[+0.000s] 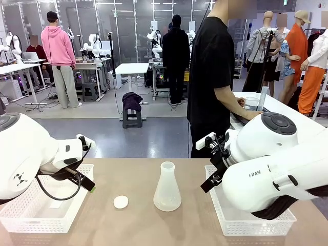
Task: Prepare the solutions needed for the experiment.
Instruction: Pick up the Plastic Funnel and insert it into the Big flask.
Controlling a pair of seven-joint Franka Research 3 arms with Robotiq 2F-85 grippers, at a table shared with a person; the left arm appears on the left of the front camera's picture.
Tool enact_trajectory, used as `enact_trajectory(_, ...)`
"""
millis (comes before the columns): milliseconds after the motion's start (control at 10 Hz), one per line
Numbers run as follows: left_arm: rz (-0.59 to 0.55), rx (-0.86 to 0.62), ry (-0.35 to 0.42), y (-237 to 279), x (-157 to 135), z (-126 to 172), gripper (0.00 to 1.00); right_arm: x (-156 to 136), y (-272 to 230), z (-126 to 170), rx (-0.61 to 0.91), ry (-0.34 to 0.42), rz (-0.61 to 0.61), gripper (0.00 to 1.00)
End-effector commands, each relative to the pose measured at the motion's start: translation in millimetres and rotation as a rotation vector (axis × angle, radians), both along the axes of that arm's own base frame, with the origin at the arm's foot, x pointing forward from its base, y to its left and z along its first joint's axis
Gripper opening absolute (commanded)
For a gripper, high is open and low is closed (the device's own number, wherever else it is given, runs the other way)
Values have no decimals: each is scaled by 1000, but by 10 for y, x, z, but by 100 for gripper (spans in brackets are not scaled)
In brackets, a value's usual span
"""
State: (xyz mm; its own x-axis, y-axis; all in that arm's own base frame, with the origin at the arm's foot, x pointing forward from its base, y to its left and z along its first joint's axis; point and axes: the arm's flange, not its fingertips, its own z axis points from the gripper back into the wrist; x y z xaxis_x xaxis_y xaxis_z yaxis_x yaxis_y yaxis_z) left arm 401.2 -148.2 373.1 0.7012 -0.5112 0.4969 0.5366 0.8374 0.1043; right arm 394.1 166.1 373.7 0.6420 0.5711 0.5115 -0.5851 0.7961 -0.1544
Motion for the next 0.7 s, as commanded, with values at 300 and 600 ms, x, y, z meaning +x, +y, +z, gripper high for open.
enact_trajectory(300, -8, -408, 232, 654, -169, 350, 100, -289, -484, 341, 406, 93, -10, 100)
enact_trajectory(600, -9, -798, 295, 1259, -246, 519, 100, -425, -823, 539, 699, 153, 19, 100)
